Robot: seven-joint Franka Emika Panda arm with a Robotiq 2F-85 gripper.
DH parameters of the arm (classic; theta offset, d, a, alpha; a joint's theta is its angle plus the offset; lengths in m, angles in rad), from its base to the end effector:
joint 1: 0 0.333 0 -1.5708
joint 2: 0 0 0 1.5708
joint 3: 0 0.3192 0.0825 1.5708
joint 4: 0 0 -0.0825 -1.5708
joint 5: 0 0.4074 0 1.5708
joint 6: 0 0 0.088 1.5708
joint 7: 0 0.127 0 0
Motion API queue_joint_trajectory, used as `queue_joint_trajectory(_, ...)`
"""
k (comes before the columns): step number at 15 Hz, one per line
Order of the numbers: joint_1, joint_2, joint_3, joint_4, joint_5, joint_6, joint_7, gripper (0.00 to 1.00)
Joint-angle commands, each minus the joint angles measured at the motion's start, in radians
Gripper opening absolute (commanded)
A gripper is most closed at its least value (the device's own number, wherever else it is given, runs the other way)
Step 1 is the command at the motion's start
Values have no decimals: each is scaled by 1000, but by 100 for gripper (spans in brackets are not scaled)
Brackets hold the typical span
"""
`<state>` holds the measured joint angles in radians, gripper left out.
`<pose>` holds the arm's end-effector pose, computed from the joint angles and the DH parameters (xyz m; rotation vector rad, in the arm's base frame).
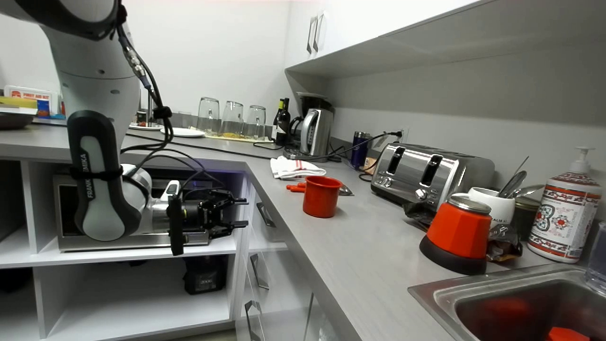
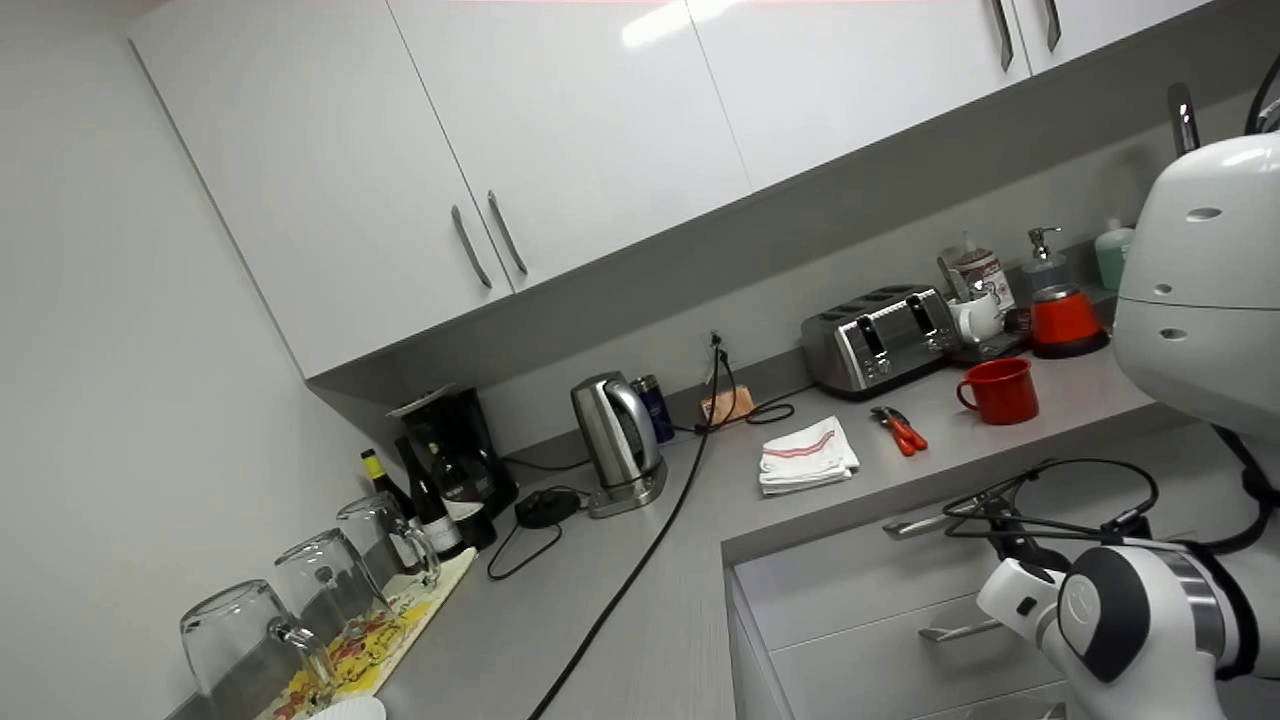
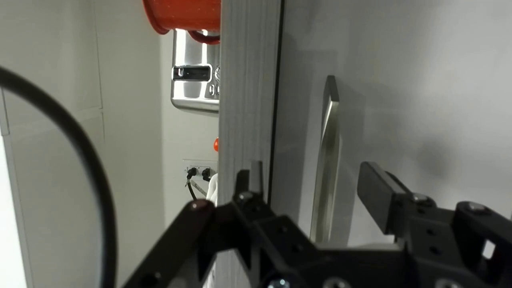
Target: Open the top drawer,put the red cup inside and close it
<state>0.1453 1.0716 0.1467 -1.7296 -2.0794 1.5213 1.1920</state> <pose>0.6233 0.0636 -0.0079 1.4084 0.5050 0.5356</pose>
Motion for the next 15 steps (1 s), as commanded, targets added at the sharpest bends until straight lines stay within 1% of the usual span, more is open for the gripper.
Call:
queue_joint_trajectory(1, 12, 52, -10, 88, 9, -12, -45, 63)
queue_joint_trajectory(4, 11, 78, -15, 134, 12, -8, -70, 62)
queue_joint_trajectory(6, 10, 99, -20, 166, 16, -6, -90, 56)
queue_joint_trajectory(8, 6, 123, -24, 201, 23, -2, -108, 56)
queue_joint_trajectory(9, 4, 134, -26, 219, 26, 0, -118, 58)
queue_joint_trajectory(11, 0, 153, -30, 251, 33, 6, -135, 59)
queue_joint_trajectory(15, -9, 175, -35, 309, 49, 16, -164, 59)
